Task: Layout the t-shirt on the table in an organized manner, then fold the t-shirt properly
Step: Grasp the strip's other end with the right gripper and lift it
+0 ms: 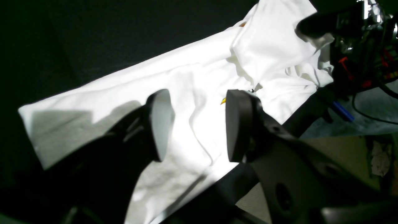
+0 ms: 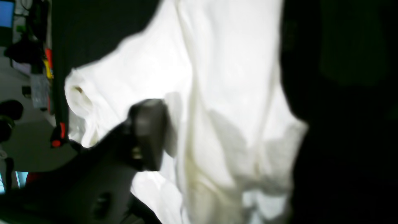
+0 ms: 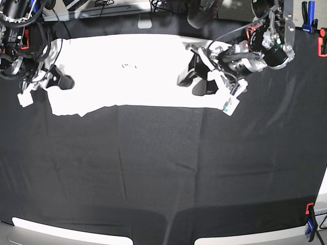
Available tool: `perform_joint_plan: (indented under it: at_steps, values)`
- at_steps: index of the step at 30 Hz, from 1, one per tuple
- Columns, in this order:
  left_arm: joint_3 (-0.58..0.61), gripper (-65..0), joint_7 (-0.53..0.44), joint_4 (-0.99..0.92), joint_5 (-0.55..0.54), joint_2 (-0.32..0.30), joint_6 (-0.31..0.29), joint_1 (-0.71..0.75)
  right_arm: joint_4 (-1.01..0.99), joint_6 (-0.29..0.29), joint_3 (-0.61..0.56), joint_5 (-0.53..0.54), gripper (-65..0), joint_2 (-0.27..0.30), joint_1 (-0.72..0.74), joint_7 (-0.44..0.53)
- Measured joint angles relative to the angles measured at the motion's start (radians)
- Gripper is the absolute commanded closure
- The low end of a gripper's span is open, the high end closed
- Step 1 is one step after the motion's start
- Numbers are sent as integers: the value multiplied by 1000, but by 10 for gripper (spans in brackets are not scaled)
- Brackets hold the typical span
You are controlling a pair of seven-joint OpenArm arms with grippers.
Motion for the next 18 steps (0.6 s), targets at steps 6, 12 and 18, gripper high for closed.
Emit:
perform_joint_plan:
  at_steps: [6, 12, 18]
  values:
    - [0, -267, 0, 0, 0, 0, 0, 0, -3, -6, -6, -39, 0, 45, 34, -47]
    - [0, -267, 0, 0, 0, 0, 0, 0, -7, -10, -8, -68, 0, 53, 187, -53]
    - [0, -267, 0, 0, 0, 0, 0, 0, -7, -12, -8, -183, 0, 53, 350, -53]
